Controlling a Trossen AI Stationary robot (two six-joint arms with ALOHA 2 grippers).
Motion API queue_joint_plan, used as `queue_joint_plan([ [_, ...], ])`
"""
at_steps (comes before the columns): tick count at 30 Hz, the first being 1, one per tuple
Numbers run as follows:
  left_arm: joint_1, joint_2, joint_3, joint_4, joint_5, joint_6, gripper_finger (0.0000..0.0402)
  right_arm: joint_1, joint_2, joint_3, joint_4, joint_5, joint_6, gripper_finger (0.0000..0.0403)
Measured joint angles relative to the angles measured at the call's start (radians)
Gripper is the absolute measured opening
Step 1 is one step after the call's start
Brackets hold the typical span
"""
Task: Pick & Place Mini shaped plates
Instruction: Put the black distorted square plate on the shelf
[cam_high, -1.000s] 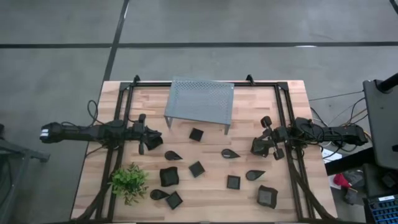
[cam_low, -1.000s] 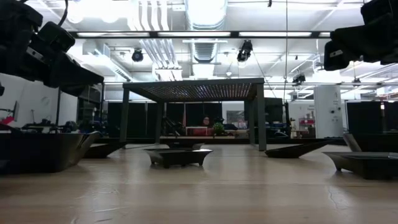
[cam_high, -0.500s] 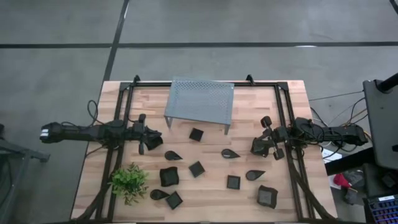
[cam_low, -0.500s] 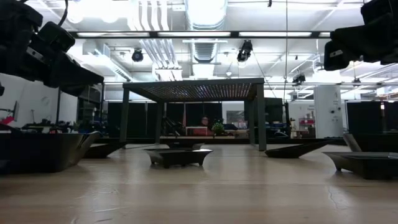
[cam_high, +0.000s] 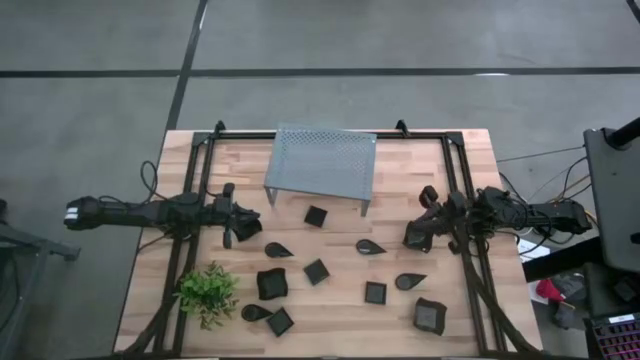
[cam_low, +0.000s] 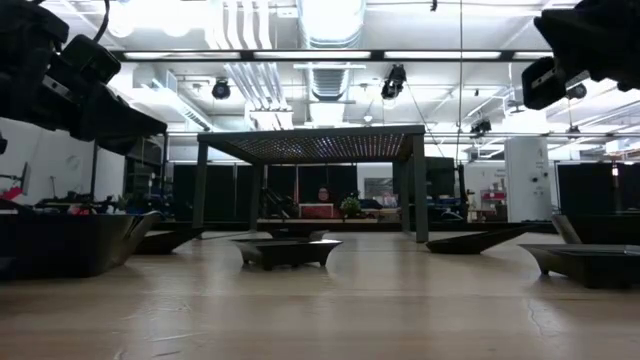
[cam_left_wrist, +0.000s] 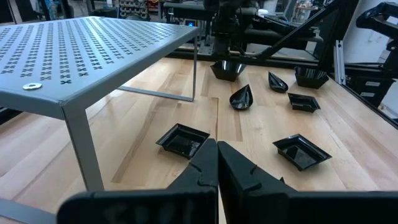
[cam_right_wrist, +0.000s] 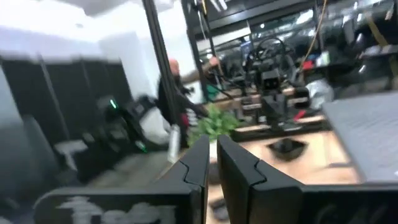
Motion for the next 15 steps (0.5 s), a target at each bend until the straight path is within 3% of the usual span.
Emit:
queue_joint_plan([
  [3,0.000,0.000,0.000,0.000,0.000,0.000,0.0000,0.000,0.000,0.000,0.019,0.000,0.132,0.0029],
  [8,0.000,0.000,0.000,0.000,0.000,0.000,0.0000,0.000,0.000,0.000,0.070,0.057,0.168,0.0029],
  [15,0.000,0.000,0.000,0.001,0.000,0.000,0.0000,0.048,0.026,0.000,0.083,0.055,0.217,0.0028],
])
